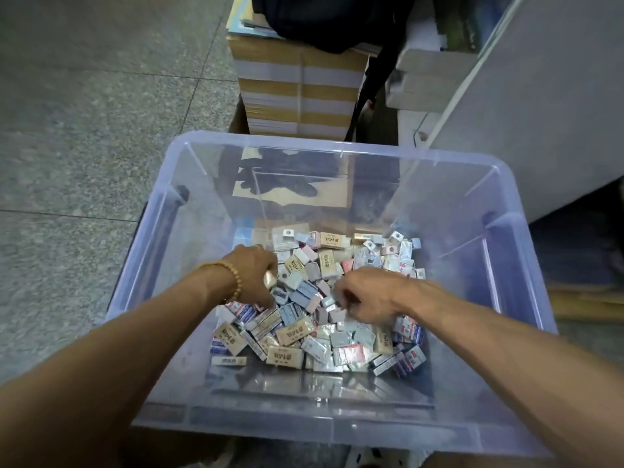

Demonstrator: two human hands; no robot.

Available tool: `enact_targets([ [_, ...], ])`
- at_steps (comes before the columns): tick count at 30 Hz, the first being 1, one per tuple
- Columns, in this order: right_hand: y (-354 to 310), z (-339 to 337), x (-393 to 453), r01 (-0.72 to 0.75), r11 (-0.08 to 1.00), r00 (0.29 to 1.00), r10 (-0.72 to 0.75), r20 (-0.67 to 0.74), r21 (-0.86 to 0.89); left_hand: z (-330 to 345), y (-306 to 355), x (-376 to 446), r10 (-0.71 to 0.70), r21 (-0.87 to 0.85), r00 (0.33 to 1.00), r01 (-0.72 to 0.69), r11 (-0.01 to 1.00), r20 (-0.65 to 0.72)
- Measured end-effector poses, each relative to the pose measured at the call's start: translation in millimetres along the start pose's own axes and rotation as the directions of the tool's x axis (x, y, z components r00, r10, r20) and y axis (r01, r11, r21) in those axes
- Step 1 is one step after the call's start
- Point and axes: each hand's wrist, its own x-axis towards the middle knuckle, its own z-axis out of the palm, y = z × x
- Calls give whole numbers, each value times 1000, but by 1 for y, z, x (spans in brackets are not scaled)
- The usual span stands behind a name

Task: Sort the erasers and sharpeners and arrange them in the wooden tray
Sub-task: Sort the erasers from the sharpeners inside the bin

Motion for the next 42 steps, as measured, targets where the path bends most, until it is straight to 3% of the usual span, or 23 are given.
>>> enact_targets([
  [1, -3, -2, -4, 10, 1000, 999, -10, -32, 6, -1, 0, -6, 0, -1, 1000, 0, 1000, 20],
  [4, -16, -25, 6, 76, 996, 943, -57, -328, 44, 1, 0, -20, -13, -106, 998, 19, 994, 54],
  [6, -26, -39, 30, 137, 984, 902, -173, -396, -117, 5, 0, -25, -46, -145, 999, 49, 988, 27],
  [10, -46, -46, 82, 208, 926, 938, -280, -203, -315, 8, -4, -21, -115, -146, 977, 89, 985, -179],
  [12, -46, -41, 95, 187, 885, 960, -256, -111, -427, 6, -7, -9, -154, -178, 972, 123, 976, -176],
  [14, -38, -39, 96, 177, 867, 957, -262, -124, -466, 8, -9, 5, -192, -181, 977, 173, 968, -92],
  [17, -24, -36, 92, 144, 908, 974, -201, -109, -393, 14, -10, 19, -221, -128, 975, 222, 967, 26],
  [20, -18, -39, 86, 69, 976, 997, -77, -31, -206, 11, -12, 27, -177, -55, 984, 179, 982, 35],
  [23, -13, -41, 74, 33, 997, 999, -36, 37, 72, 14, -8, 33, -101, -109, 992, 109, 988, 70],
  [25, -8, -40, 62, 40, 988, 999, -44, 23, 152, 16, -5, 34, -52, -138, 994, 66, 988, 99],
  [33, -17, -3, 27, 103, 967, 986, -130, -103, -232, 10, 0, 29, -21, -2, 996, 21, 1000, 91],
  [36, -15, -3, 5, 79, 967, 988, -109, -113, -240, 14, 2, 23, -35, 27, 998, 34, 999, 46],
  [42, -12, -23, -10, -45, 975, 998, 53, 33, -218, 12, -6, 11, -43, 58, 990, 35, 998, 133],
])
